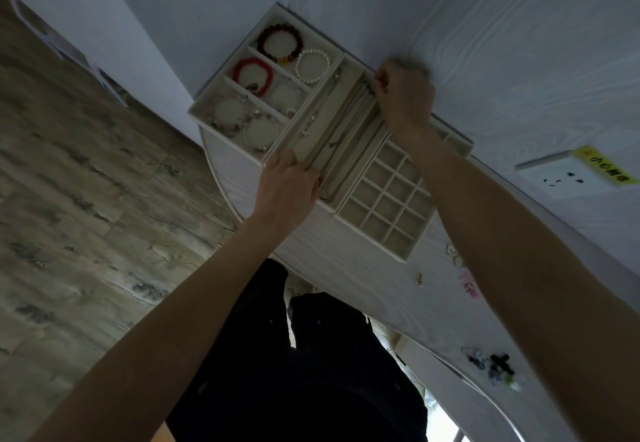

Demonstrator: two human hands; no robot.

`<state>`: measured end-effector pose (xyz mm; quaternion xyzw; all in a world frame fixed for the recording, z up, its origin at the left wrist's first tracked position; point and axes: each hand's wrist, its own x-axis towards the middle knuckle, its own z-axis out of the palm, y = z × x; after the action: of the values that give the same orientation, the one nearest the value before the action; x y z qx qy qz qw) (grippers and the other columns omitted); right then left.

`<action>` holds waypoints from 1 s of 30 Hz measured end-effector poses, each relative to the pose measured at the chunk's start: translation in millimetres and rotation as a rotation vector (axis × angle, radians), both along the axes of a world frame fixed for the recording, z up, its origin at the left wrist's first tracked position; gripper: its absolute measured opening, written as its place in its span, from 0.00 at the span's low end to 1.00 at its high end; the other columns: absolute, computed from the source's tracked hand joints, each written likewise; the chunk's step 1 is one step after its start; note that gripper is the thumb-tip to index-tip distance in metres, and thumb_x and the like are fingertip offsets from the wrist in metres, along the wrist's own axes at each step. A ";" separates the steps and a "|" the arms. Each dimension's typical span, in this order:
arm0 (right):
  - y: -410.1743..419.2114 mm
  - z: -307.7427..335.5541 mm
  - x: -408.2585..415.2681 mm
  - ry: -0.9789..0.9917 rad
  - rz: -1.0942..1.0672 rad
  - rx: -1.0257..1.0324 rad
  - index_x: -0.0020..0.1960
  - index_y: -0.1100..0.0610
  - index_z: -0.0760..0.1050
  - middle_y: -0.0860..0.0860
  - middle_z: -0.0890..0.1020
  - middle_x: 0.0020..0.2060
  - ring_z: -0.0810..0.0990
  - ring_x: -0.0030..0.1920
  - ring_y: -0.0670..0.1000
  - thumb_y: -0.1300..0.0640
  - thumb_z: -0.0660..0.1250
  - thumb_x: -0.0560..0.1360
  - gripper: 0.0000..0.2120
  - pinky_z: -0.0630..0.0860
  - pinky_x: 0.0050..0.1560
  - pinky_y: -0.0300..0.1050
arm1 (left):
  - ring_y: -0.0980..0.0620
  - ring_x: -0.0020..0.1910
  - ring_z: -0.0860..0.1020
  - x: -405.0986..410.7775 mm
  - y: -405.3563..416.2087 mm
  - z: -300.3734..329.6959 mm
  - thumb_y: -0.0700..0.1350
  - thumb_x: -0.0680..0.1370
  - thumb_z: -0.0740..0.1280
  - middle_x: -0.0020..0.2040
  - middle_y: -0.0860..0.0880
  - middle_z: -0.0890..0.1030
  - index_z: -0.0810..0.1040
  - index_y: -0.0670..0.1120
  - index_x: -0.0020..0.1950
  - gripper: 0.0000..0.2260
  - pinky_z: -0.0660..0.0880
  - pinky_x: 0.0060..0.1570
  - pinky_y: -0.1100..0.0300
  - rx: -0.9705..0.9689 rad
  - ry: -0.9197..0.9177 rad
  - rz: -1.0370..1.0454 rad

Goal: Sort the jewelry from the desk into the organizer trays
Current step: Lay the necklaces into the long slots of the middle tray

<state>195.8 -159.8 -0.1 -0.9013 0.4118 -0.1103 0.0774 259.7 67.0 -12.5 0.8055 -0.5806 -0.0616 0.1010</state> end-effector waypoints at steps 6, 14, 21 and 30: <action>5.3 2.8 -7.3 0.001 0.094 -0.037 0.55 0.62 0.76 0.58 0.81 0.48 0.79 0.44 0.58 0.57 0.58 0.80 0.11 0.65 0.38 0.42 | 0.46 0.41 0.77 -0.5 8.5 4.8 0.48 0.76 0.55 0.35 0.48 0.83 0.84 0.44 0.45 0.18 0.70 0.43 0.55 -0.030 -0.044 -0.031; 20.7 -8.7 -28.1 0.153 0.183 0.012 0.62 0.60 0.76 0.61 0.75 0.55 0.76 0.48 0.58 0.65 0.54 0.79 0.16 0.70 0.42 0.45 | 0.46 0.48 0.75 1.3 17.1 -0.4 0.48 0.76 0.57 0.47 0.50 0.80 0.82 0.45 0.44 0.14 0.61 0.46 0.56 -0.077 -0.112 -0.068; 16.7 -9.6 -14.7 0.324 0.174 0.045 0.64 0.60 0.74 0.61 0.75 0.57 0.75 0.54 0.58 0.66 0.54 0.79 0.17 0.70 0.47 0.47 | 0.48 0.49 0.77 -0.9 19.2 0.0 0.48 0.77 0.58 0.46 0.55 0.82 0.84 0.47 0.46 0.15 0.60 0.49 0.54 -0.083 -0.126 -0.079; 11.1 -4.2 -8.4 0.355 0.098 -0.001 0.58 0.61 0.77 0.62 0.78 0.52 0.78 0.48 0.59 0.65 0.53 0.78 0.16 0.64 0.39 0.44 | 0.48 0.51 0.76 -3.3 21.5 -0.8 0.48 0.78 0.57 0.44 0.54 0.83 0.83 0.46 0.44 0.15 0.61 0.50 0.52 -0.024 -0.149 -0.073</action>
<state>187.4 -148.7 -4.3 -0.9256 0.3745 0.0542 0.0082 256.4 88.5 -13.2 0.7851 -0.6160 0.0017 0.0649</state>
